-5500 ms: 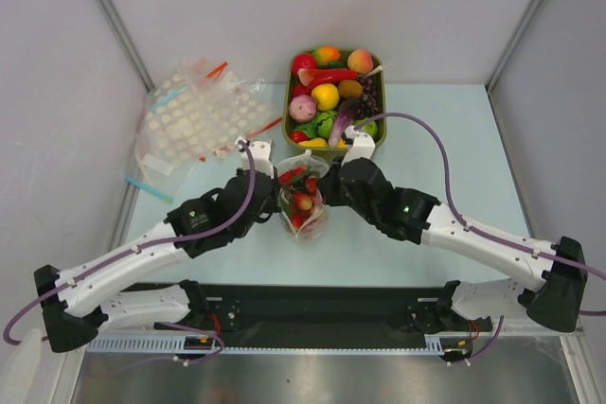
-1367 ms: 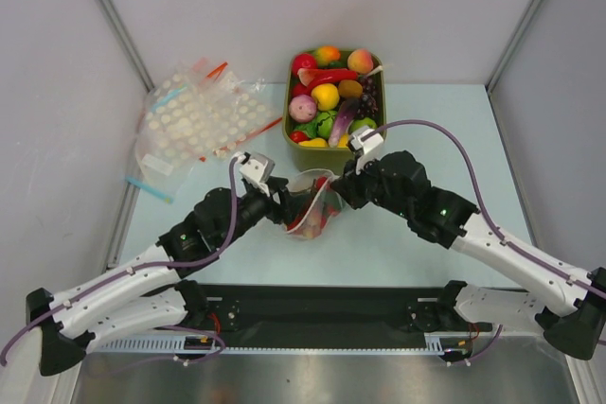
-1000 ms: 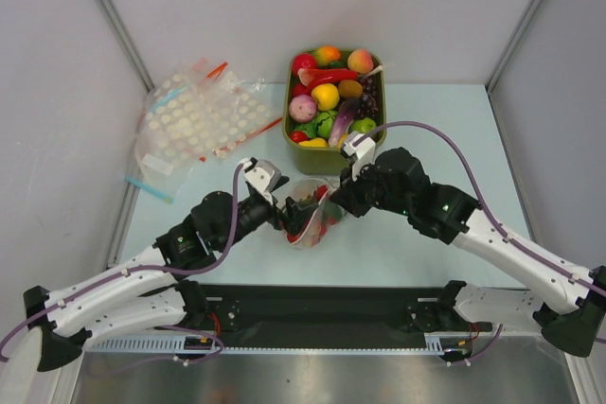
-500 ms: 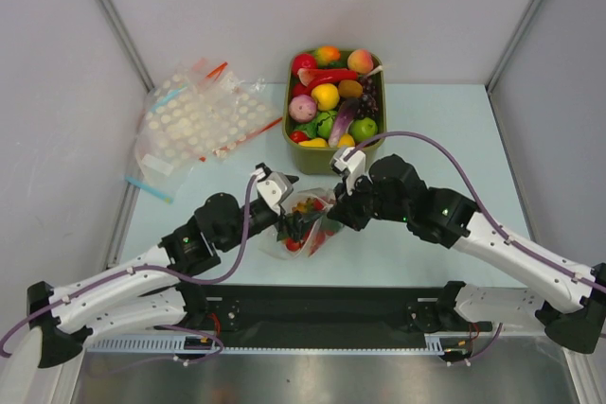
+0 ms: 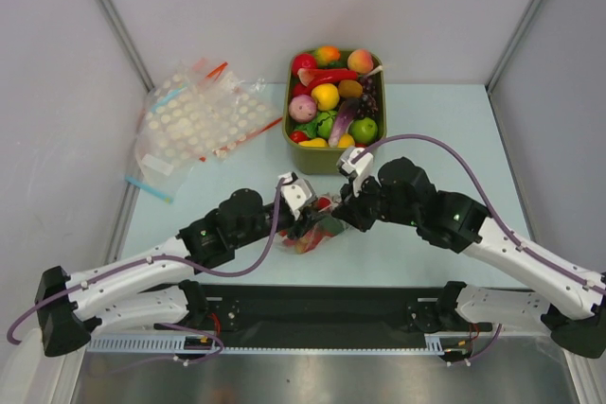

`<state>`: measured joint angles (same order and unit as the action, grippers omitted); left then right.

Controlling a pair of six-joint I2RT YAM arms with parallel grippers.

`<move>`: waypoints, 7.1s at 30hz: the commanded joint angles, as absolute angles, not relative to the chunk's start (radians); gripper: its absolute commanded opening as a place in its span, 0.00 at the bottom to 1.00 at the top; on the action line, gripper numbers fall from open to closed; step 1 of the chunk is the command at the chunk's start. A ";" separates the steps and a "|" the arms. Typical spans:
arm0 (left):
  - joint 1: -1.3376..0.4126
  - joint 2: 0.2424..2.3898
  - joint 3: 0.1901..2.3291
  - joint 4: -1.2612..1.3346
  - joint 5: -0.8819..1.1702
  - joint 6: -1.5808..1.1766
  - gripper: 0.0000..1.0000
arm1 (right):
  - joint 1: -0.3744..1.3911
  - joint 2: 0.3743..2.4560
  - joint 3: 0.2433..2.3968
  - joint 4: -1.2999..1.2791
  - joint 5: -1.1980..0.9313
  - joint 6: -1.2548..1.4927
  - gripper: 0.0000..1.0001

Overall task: Place the food in the zip-top bag and seal the zipper
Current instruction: Zip the zipper food storage bag at the center of the board.

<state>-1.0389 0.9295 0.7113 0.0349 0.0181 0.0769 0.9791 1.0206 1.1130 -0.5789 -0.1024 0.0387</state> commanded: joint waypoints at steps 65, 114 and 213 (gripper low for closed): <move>-1.086 0.850 0.784 -0.043 0.003 0.026 0.00 | 0.992 0.750 0.859 -0.100 -0.225 -0.069 0.08; -1.088 0.703 0.701 0.095 0.170 -0.012 0.46 | 0.992 0.831 0.853 -0.072 -0.385 -0.072 0.00; -1.094 0.660 0.677 0.144 0.268 -0.052 0.00 | 0.930 0.776 0.785 0.075 -0.592 -0.005 0.00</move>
<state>-1.0893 0.6842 0.6640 0.0998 0.2737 -0.0536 0.9382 0.8185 0.7830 -0.0170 -0.5777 -0.0166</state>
